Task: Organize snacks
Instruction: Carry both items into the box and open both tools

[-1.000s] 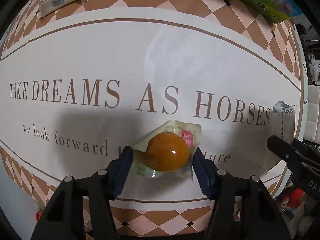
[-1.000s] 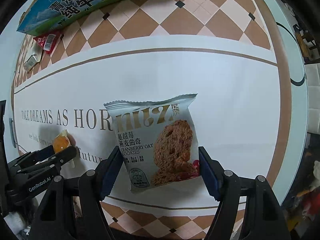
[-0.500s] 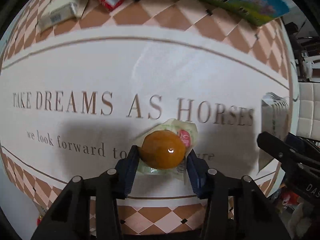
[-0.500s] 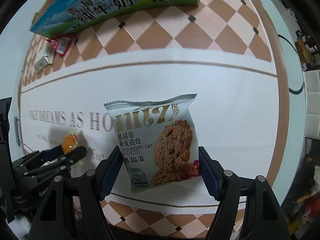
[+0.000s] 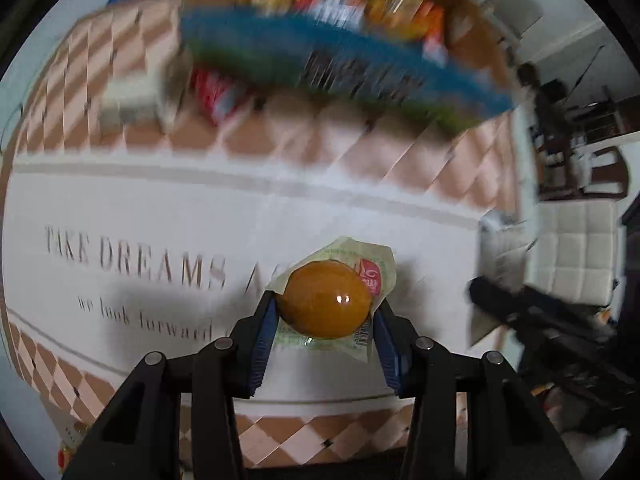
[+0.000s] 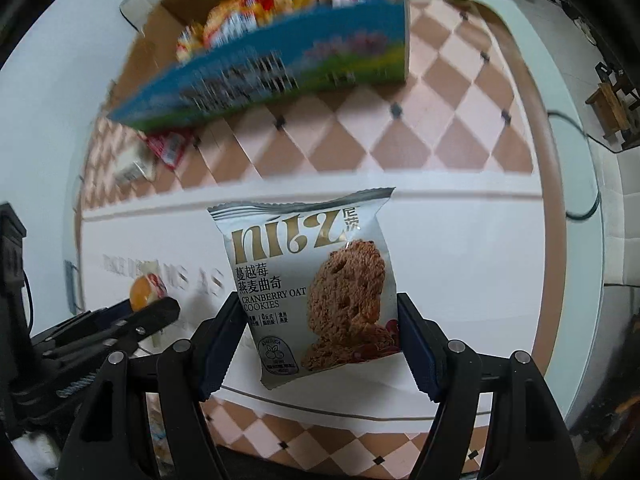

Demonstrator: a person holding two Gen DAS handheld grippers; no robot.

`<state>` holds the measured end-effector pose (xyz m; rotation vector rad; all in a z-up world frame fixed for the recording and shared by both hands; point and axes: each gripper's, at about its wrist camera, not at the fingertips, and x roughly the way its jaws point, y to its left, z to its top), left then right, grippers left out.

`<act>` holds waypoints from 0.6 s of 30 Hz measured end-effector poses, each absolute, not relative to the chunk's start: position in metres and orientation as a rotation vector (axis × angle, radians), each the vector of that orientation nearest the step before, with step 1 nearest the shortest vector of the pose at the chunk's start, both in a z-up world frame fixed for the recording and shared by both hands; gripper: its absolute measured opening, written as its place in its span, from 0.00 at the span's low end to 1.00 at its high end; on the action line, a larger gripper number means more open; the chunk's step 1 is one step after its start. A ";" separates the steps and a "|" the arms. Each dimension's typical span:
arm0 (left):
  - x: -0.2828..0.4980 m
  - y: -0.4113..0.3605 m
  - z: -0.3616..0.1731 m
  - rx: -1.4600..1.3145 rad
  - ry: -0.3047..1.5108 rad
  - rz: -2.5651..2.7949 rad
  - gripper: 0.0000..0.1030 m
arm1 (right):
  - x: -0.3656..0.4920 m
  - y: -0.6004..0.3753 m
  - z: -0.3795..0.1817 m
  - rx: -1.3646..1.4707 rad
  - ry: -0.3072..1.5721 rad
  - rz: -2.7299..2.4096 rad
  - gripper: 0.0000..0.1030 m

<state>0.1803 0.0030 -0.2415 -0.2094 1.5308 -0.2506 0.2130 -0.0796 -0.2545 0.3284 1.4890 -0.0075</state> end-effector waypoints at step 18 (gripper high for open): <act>0.384 -0.043 -0.197 -0.147 1.454 -0.298 0.42 | 0.384 -0.105 -0.196 0.367 1.288 -0.040 0.74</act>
